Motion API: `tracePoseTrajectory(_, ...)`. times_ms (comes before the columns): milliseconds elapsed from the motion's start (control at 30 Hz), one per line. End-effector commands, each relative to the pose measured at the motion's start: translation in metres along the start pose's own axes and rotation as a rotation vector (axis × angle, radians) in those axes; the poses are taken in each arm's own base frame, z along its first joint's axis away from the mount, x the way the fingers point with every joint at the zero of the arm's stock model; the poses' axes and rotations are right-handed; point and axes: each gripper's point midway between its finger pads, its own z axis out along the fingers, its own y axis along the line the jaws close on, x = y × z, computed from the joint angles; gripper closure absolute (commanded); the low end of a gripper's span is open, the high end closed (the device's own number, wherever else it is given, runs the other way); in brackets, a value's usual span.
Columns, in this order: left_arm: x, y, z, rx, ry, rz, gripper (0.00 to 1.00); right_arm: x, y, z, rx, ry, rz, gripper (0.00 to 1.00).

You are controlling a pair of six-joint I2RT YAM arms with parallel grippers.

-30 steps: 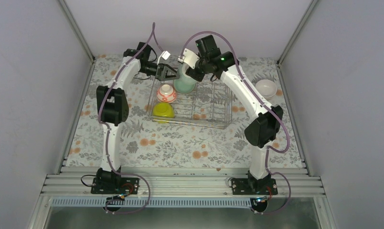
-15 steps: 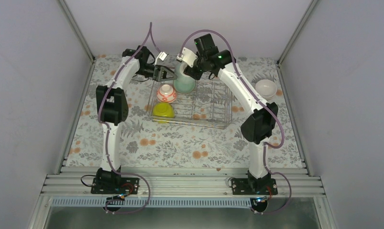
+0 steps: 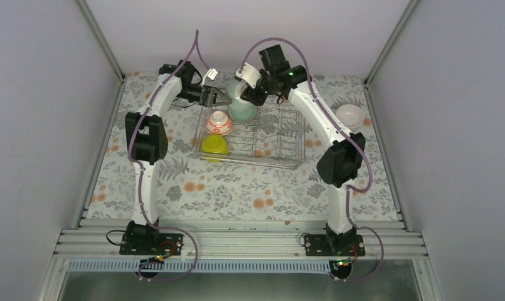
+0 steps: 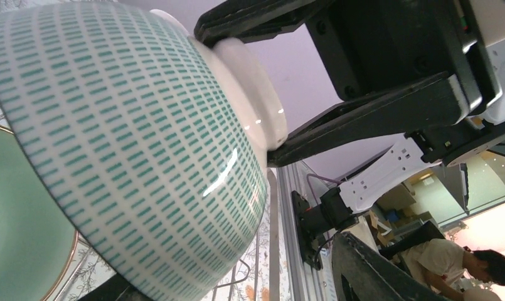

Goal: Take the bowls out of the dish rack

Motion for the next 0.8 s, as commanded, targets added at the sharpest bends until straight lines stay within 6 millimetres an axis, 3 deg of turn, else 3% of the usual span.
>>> tracePoseTrajectory(0,-0.025,-0.047,0.008,0.159,-0.084,0.096,0.43,0.0,0.023,0.03,-0.119,-0.039,0.016,0.79)
tracePoseTrajectory(300,-0.027,-0.053,0.01,0.169,-0.086,0.112,0.53,0.008,0.038,0.04,-0.175,-0.044,0.037,0.79)
tracePoseTrajectory(533,-0.027,-0.054,0.01,0.163,-0.082,0.115,0.79,0.008,0.037,0.04,-0.162,-0.044,0.038,0.79)
tracePoseTrajectory(767,-0.025,-0.053,0.011,0.132,-0.057,0.116,0.78,0.014,0.033,0.032,-0.119,-0.033,0.03,0.74)
